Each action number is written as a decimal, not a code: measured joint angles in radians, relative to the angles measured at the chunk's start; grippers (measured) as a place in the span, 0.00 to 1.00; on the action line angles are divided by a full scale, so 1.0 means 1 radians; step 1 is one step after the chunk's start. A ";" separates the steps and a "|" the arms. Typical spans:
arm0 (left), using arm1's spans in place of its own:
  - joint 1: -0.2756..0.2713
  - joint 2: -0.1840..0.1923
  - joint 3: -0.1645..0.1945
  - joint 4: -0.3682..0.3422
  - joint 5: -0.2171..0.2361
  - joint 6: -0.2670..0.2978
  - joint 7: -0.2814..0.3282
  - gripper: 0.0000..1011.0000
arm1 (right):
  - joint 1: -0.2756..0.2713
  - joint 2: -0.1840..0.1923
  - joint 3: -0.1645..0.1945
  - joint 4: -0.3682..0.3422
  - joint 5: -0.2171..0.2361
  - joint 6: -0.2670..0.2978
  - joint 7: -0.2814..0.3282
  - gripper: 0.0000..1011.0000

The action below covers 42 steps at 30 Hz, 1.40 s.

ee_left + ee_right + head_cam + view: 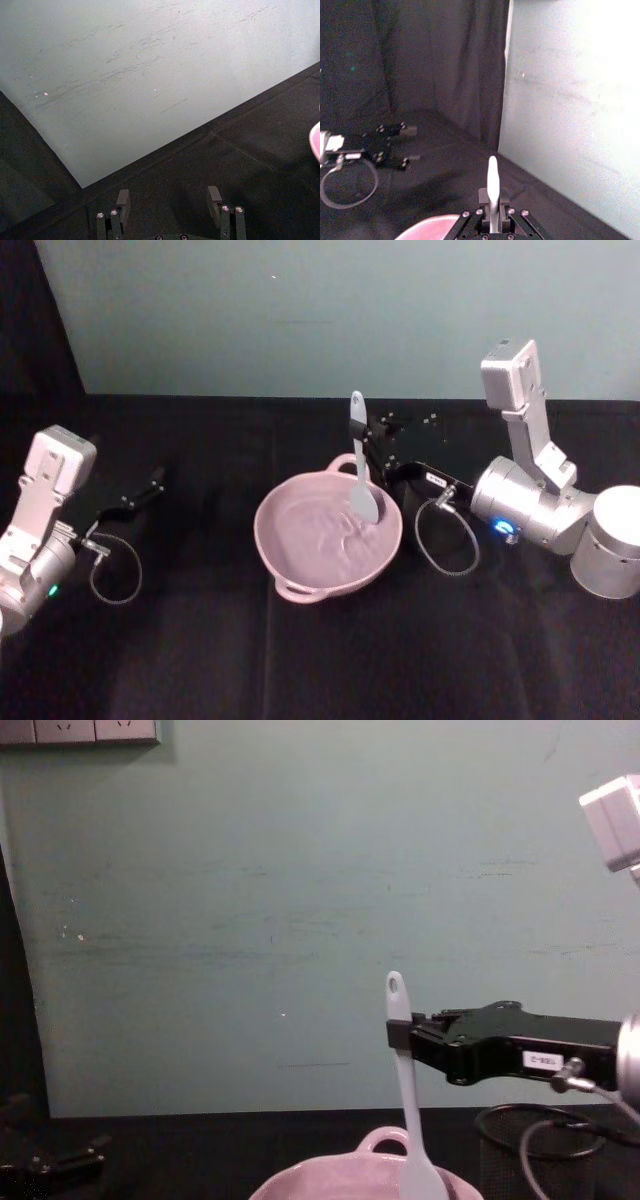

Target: Use the one hand to pick up the spoon and stir the clear water in the bowl.

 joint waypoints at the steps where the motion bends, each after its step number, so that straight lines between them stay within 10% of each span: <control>1: 0.000 0.000 0.000 0.000 0.000 0.000 0.000 1.00 | -0.005 0.009 0.003 -0.016 0.003 0.018 0.002 0.11; 17: 0.000 0.000 0.000 0.000 0.000 0.000 0.000 1.00 | -0.052 0.144 0.064 -0.242 0.088 0.345 0.036 0.11; 32: 0.000 0.000 0.000 0.000 0.000 0.000 0.000 1.00 | -0.024 0.107 -0.003 -0.242 0.114 0.364 0.066 0.11; 42: 0.000 0.000 0.000 0.000 0.000 0.000 0.000 1.00 | 0.021 -0.006 -0.040 -0.111 0.096 0.258 0.041 0.11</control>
